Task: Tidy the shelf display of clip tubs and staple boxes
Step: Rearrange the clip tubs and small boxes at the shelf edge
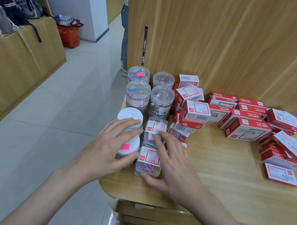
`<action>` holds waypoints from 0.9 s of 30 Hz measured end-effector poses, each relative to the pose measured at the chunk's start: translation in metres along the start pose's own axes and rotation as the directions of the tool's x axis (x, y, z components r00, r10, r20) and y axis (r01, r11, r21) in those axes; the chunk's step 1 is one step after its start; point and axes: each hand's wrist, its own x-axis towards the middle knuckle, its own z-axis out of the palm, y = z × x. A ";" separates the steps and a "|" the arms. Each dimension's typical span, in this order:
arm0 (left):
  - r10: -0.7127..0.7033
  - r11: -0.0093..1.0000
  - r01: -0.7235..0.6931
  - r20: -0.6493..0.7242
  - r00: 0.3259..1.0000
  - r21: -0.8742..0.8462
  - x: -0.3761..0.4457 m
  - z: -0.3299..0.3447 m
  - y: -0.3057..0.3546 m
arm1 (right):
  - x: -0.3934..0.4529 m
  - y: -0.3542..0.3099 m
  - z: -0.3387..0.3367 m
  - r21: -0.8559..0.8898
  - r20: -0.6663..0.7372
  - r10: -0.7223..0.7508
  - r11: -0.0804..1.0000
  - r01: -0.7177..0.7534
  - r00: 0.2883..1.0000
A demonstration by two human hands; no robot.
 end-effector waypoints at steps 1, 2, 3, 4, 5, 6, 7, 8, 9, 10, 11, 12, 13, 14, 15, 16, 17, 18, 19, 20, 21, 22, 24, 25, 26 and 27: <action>-0.005 1.000 0.005 0.001 1.000 -0.016 0.000 0.001 0.000 | -0.001 -0.001 0.002 -0.014 -0.002 0.002 1.000 -0.002 1.000; -0.010 1.000 0.010 0.001 1.000 -0.030 0.000 0.002 0.000 | -0.002 -0.001 0.003 -0.023 0.000 0.003 1.000 -0.003 1.000; -0.012 0.999 0.012 0.000 1.000 -0.037 0.000 0.002 -0.001 | -0.004 -0.002 0.004 -0.030 0.005 0.007 1.000 -0.007 1.000; -0.011 0.999 0.011 0.000 1.000 -0.038 -0.001 0.003 -0.001 | -0.005 -0.002 0.005 -0.037 0.010 0.014 0.999 -0.014 1.000; -0.006 0.999 0.006 0.003 1.000 -0.033 -0.002 0.004 -0.001 | -0.007 -0.002 0.006 -0.041 0.015 0.023 0.999 -0.022 1.000; 0.001 1.000 -0.001 0.007 1.000 -0.023 -0.002 0.004 0.000 | -0.008 -0.002 0.007 -0.040 0.017 0.029 0.999 -0.028 0.999; 0.007 1.000 -0.006 0.012 1.000 -0.012 -0.003 0.004 0.000 | -0.009 -0.001 0.008 -0.035 0.019 0.031 0.999 -0.030 0.999; 0.008 1.000 -0.008 0.019 1.000 -0.002 -0.003 0.004 0.000 | -0.008 0.000 0.008 -0.034 0.021 0.027 0.999 -0.026 0.999; 0.006 1.000 -0.006 0.028 1.000 0.006 -0.003 0.004 0.000 | -0.008 0.001 0.007 -0.038 0.026 0.019 0.999 -0.018 0.999; 0.003 1.000 -0.004 0.038 0.999 0.014 -0.003 0.004 0.000 | -0.007 0.003 0.006 -0.048 0.041 0.009 0.999 -0.007 0.999; 0.004 1.000 -0.006 0.045 0.999 0.026 -0.003 0.003 0.000 | -0.005 0.004 0.004 -0.054 0.062 0.000 0.999 0.003 0.998; 0.009 0.999 -0.011 0.046 0.999 0.037 -0.002 0.002 0.001 | -0.004 0.005 0.001 -0.048 0.081 -0.009 0.999 0.013 0.997; 0.012 0.999 -0.014 0.040 0.999 0.042 -0.002 0.000 0.001 | -0.003 0.006 -0.002 -0.018 0.088 -0.017 1.000 0.019 0.996; 0.014 0.999 -0.015 0.027 1.000 0.038 0.000 -0.003 0.002 | -0.002 0.007 -0.008 0.037 0.077 -0.023 0.999 0.020 0.997; 0.012 1.000 -0.013 0.008 1.000 0.028 0.002 -0.007 0.002 | 0.002 0.010 -0.016 0.102 0.055 -0.021 0.995 0.015 0.998; 0.010 1.000 -0.010 -0.016 1.000 0.019 0.006 -0.012 0.002 | 0.007 0.014 -0.026 0.144 0.018 -0.015 0.989 0.013 1.000; 0.008 1.000 -0.007 -0.042 0.999 0.015 0.011 -0.016 0.002 | 0.013 0.019 -0.035 0.153 -0.039 -0.010 0.988 0.016 0.999; 0.007 1.000 -0.006 -0.066 0.998 0.018 0.018 -0.020 0.000 | 0.020 0.026 -0.044 0.131 -0.102 -0.013 0.991 0.026 0.995; 0.006 1.000 -0.004 -0.086 0.996 0.025 0.024 -0.024 -0.002 | 0.030 0.033 -0.052 0.090 -0.153 -0.024 0.995 0.038 0.988; 0.007 0.999 -0.003 -0.102 0.995 0.037 0.032 -0.026 -0.004 | 0.041 0.040 -0.057 0.043 -0.177 -0.038 0.998 0.046 0.983; 0.010 0.999 -0.003 -0.116 0.993 0.054 0.039 -0.028 -0.006 | 0.052 0.045 -0.061 -0.010 -0.187 -0.053 0.999 0.052 0.981; 0.012 0.997 -0.002 -0.128 0.992 0.074 0.046 -0.030 -0.009 | 0.064 0.049 -0.062 -0.062 -0.192 -0.066 0.997 0.055 0.979; 0.000 0.994 0.016 -0.147 0.989 0.109 0.061 -0.031 -0.014 | 0.084 0.054 -0.058 -0.136 -0.191 -0.093 0.988 0.068 0.977; -0.008 0.992 0.027 -0.154 0.988 0.124 0.067 -0.031 -0.016 | 0.092 0.055 -0.056 -0.159 -0.192 -0.106 0.984 0.076 0.976; -0.013 0.990 0.034 -0.158 0.987 0.137 0.072 -0.030 -0.019 | 0.099 0.056 -0.053 -0.178 -0.197 -0.112 0.981 0.077 0.974; -0.016 0.989 0.040 -0.160 0.987 0.145 0.077 -0.029 -0.021 | 0.104 0.056 -0.051 -0.194 -0.208 -0.114 0.978 0.073 0.972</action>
